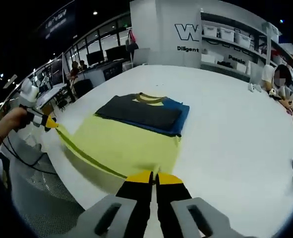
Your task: Fold the garment on the visible template until the final outline fits inside the template.
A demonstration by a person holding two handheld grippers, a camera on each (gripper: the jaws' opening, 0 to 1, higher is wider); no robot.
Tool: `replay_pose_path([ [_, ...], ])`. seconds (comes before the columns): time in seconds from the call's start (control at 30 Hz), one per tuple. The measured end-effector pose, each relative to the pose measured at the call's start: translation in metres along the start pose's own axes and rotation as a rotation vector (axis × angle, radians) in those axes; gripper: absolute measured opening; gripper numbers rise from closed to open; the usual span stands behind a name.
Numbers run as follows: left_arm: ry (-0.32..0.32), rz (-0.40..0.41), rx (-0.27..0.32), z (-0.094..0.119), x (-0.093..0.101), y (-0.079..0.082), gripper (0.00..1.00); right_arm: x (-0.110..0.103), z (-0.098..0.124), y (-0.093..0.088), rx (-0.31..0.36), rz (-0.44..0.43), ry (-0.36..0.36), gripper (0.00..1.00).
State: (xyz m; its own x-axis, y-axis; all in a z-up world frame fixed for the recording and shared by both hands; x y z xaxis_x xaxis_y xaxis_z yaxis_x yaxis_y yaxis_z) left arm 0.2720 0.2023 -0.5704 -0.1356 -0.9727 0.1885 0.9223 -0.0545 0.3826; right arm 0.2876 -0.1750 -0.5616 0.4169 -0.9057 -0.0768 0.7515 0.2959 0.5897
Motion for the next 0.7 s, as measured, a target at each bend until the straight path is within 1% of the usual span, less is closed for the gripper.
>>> replay_pose_path([
  [0.1, -0.006, 0.024, 0.034, 0.003, 0.0, 0.018, 0.03, 0.006, -0.001, 0.015, 0.024, 0.005, -0.011, 0.0],
  [0.2, -0.007, 0.036, 0.051, 0.005, 0.001, 0.027, 0.03, 0.01, -0.002, 0.023, 0.034, 0.008, -0.015, 0.0],
  [0.27, -0.012, 0.041, 0.06, 0.002, 0.001, 0.039, 0.03, 0.013, -0.003, 0.032, 0.046, 0.014, -0.022, 0.0],
  [0.33, -0.013, 0.041, 0.067, 0.004, 0.002, 0.043, 0.03, 0.015, -0.003, 0.037, 0.055, 0.012, -0.024, 0.0],
  [0.37, -0.009, 0.037, 0.072, 0.004, 0.002, 0.049, 0.03, 0.018, -0.004, 0.044, 0.058, 0.006, -0.026, 0.0],
  [0.4, -0.008, 0.036, 0.074, 0.005, 0.002, 0.051, 0.03, 0.019, -0.005, 0.047, 0.062, 0.008, -0.026, 0.0],
  [0.43, -0.004, 0.034, 0.084, 0.005, 0.002, 0.06, 0.03, 0.019, -0.006, 0.049, 0.065, 0.01, -0.027, 0.0],
  [0.5, -0.006, 0.036, 0.095, 0.006, 0.002, 0.069, 0.03, 0.021, -0.008, 0.055, 0.069, 0.012, -0.028, 0.0],
  [0.57, -0.005, 0.036, 0.119, 0.006, 0.003, 0.085, 0.03, 0.025, -0.011, 0.066, 0.078, 0.018, -0.037, 0.0],
  [0.6, -0.002, 0.035, 0.121, 0.006, 0.003, 0.088, 0.02, 0.026, -0.012, 0.07, 0.082, 0.022, -0.041, 0.0],
  [0.7, 0.004, 0.029, 0.134, 0.001, 0.003, 0.105, 0.02, 0.031, -0.015, 0.081, 0.095, 0.025, -0.049, 0.0],
])
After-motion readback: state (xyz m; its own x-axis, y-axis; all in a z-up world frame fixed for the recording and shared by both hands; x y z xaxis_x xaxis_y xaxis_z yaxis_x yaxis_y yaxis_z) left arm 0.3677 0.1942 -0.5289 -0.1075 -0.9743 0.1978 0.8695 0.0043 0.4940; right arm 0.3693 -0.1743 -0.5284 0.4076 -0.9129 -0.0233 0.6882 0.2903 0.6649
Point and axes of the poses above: the point that each gripper's makers call its tool centre point, and the gripper's own axes: z roughly backward along the fingers, x roughly to its right, y roughly out of its top, the point moved 3 cm from there along z, roughly backward along the fingers, and after that the axes turned 12 degrees about -x, right-handed, at the moved point
